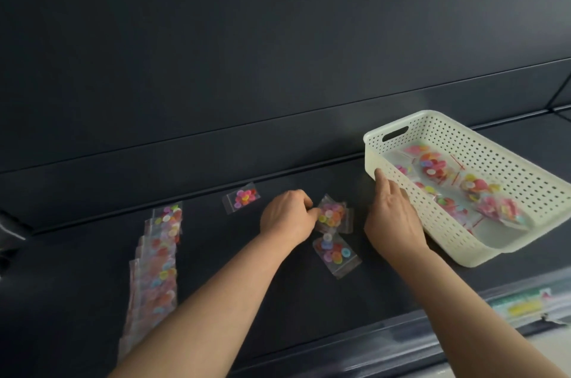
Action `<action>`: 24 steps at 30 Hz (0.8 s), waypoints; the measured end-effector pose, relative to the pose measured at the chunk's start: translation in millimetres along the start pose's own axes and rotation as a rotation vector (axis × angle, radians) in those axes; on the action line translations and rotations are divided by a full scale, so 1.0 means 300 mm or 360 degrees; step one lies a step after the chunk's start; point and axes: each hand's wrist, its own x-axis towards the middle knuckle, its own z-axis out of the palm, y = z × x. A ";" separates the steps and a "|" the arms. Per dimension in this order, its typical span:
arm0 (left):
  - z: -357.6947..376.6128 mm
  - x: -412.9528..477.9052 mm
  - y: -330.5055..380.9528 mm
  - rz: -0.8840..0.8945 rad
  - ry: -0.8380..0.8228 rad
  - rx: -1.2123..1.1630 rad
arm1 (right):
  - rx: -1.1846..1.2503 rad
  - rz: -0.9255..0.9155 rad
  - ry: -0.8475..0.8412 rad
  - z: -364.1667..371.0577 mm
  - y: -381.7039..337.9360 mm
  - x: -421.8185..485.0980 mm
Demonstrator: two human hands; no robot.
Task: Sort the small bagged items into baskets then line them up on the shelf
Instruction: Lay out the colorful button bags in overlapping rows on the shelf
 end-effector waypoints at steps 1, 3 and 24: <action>0.007 0.004 0.011 -0.0028 -0.0031 0.0060 | -0.0030 -0.0046 -0.0005 0.000 0.008 0.004; 0.019 0.010 0.025 -0.0068 -0.0085 0.0112 | -0.0061 -0.0172 -0.0048 0.007 0.011 0.007; -0.102 -0.086 -0.171 -0.0321 0.0122 -0.1383 | 0.1631 0.0121 -0.0646 0.093 -0.209 0.031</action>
